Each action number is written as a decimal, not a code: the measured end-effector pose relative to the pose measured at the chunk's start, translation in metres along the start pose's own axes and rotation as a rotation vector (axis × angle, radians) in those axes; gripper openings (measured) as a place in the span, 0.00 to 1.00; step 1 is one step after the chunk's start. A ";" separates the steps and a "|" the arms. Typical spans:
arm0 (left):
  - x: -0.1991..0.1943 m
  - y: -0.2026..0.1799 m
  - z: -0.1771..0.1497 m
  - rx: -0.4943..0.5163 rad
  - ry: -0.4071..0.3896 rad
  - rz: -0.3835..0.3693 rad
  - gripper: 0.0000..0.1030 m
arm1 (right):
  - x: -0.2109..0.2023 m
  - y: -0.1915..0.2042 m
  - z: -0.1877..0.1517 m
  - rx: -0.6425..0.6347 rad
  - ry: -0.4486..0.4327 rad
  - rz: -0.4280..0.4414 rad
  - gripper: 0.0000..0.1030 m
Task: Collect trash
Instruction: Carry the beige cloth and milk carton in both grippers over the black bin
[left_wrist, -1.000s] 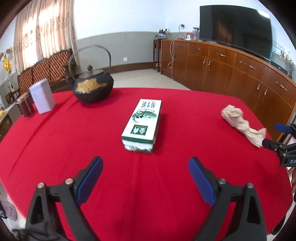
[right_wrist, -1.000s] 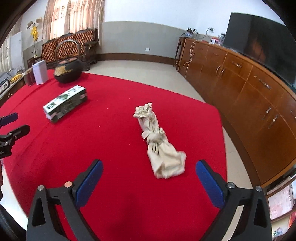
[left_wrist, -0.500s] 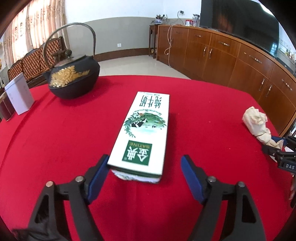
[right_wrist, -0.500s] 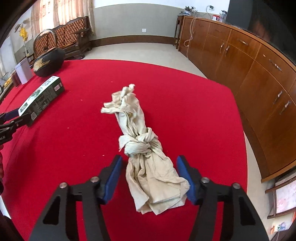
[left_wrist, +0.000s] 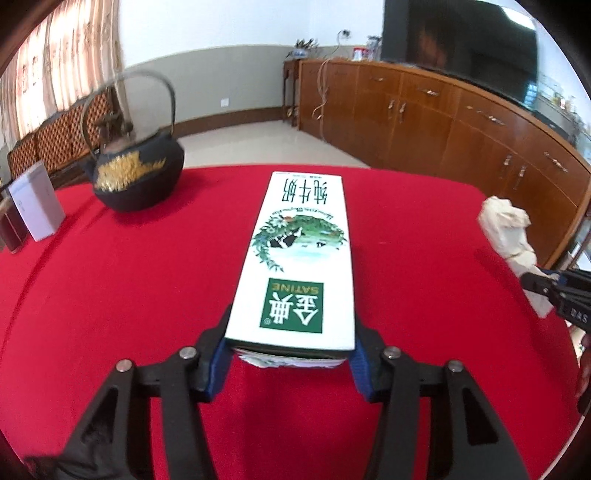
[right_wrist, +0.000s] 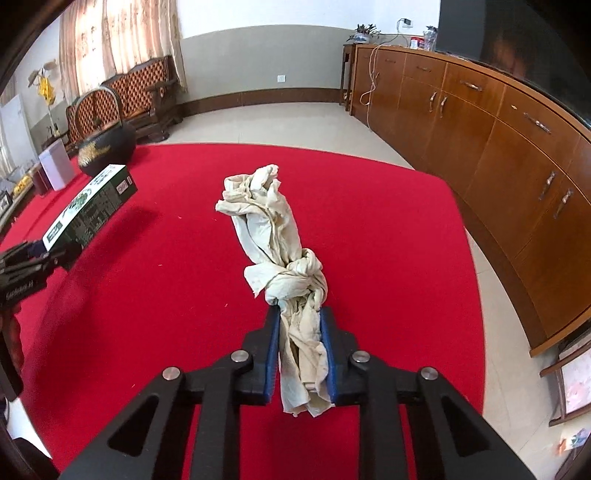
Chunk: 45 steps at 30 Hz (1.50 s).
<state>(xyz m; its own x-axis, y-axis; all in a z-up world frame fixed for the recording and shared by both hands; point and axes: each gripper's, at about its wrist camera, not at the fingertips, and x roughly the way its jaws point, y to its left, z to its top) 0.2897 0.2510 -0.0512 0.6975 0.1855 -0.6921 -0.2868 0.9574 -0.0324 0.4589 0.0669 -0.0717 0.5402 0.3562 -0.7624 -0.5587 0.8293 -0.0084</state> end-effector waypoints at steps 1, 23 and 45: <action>-0.009 -0.005 -0.003 0.003 -0.009 -0.006 0.53 | -0.007 -0.001 -0.004 0.009 -0.005 0.003 0.21; -0.134 -0.127 -0.081 0.105 -0.090 -0.179 0.53 | -0.196 -0.064 -0.150 0.216 -0.110 -0.088 0.21; -0.169 -0.251 -0.115 0.267 -0.103 -0.382 0.53 | -0.295 -0.153 -0.272 0.395 -0.118 -0.265 0.21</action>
<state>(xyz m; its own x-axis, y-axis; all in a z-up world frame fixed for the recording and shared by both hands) 0.1684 -0.0458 -0.0088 0.7858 -0.1830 -0.5908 0.1723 0.9822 -0.0751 0.2140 -0.2823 -0.0221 0.7117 0.1384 -0.6887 -0.1233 0.9898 0.0714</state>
